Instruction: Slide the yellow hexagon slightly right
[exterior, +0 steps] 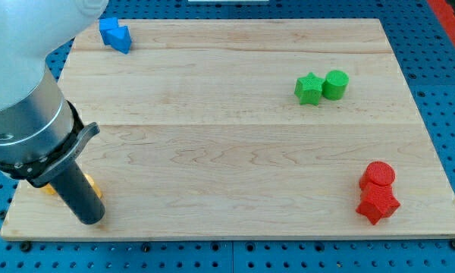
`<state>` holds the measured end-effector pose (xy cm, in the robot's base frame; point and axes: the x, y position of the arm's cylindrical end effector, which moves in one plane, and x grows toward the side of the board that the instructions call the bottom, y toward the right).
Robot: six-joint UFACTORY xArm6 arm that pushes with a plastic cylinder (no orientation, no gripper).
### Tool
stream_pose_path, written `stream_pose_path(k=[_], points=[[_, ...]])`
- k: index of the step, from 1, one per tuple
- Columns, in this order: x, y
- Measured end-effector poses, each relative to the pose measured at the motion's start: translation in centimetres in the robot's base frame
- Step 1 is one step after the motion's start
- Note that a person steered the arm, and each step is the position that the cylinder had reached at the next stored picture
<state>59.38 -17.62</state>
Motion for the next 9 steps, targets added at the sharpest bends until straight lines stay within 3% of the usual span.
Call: stream_pose_path(k=[1,2,3,5,6,8,9], points=[[0.0,0.0],[-3.8,5.3],[-12.3,8.9],[-16.5,-0.9],[-16.6,-7.5],[-17.4,-12.6],[-22.3,-12.2]])
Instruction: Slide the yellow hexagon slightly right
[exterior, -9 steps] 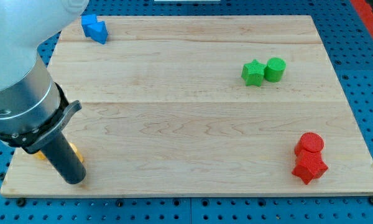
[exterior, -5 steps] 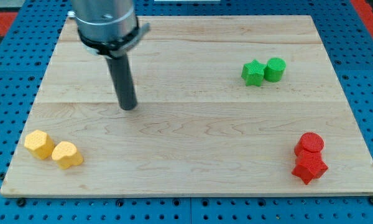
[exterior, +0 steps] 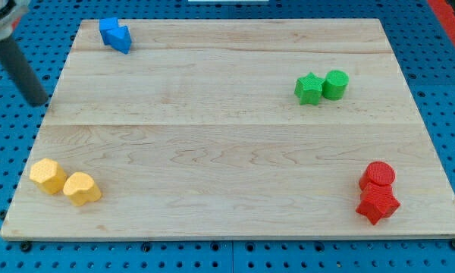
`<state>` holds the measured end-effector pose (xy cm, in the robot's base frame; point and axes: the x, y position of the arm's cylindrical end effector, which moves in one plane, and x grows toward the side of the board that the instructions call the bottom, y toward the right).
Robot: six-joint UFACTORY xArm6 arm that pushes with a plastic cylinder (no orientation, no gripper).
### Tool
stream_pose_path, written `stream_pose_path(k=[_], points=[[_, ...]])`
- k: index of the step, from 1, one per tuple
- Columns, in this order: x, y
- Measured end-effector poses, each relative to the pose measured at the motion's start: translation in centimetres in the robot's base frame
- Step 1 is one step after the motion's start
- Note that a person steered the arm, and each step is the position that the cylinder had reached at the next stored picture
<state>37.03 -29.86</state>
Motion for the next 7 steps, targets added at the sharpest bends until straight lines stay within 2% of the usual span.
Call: stream_pose_path(k=[1,2,3,4,5,6,7], points=[[-7.9,0.2],[-13.4,0.3],[-16.8,3.0],[-15.8,7.9],[-6.6,11.0],[0.5,15.8],[0.7,11.7]])
